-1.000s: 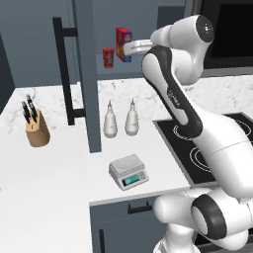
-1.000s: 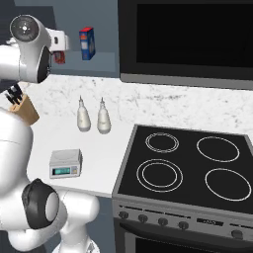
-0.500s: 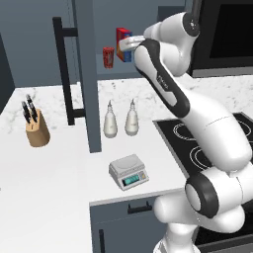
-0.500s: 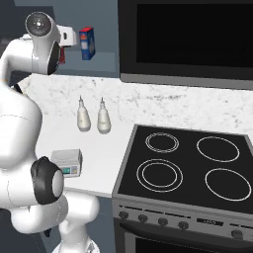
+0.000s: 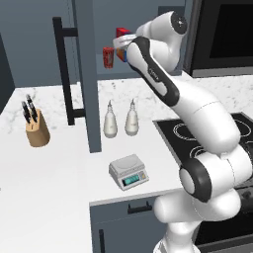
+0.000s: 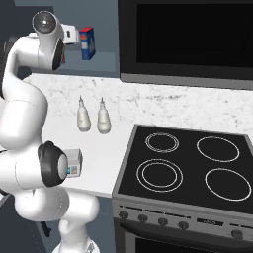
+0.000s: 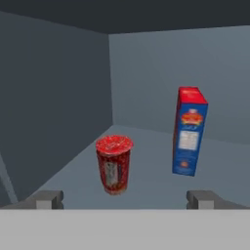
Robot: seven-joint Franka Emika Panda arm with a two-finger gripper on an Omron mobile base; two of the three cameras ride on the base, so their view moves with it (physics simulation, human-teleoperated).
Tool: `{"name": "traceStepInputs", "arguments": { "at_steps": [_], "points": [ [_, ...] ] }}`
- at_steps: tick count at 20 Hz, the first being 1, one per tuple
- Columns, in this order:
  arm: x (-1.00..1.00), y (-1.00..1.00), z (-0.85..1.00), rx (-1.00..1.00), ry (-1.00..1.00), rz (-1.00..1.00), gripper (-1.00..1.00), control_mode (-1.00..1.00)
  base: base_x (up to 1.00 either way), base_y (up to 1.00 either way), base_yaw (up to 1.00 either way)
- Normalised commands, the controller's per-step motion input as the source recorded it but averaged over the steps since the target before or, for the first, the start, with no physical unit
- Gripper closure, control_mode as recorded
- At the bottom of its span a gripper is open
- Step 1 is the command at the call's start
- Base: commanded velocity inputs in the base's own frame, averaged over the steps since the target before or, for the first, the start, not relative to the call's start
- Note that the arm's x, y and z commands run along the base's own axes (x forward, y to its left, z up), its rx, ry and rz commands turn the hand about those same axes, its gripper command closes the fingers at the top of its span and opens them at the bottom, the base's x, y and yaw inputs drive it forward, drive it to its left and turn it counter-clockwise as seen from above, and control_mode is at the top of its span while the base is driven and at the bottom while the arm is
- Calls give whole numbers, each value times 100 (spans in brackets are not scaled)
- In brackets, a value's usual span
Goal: Pick the yogurt and place it on the digital scale for weighing, and close the cabinet.
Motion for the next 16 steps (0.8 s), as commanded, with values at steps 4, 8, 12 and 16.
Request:
{"name": "traceStepInputs", "arguments": {
  "at_steps": [4,8,12,16],
  "points": [
    [39,20,-19,0,0,0,-100,-100,0,0,0],
    [37,12,-19,0,0,0,-100,-100,0,0,0],
    [26,22,-17,0,0,0,-100,-100,0,0,0],
    [21,20,-6,0,0,0,-100,-100,0,0,0]
  ]
}}
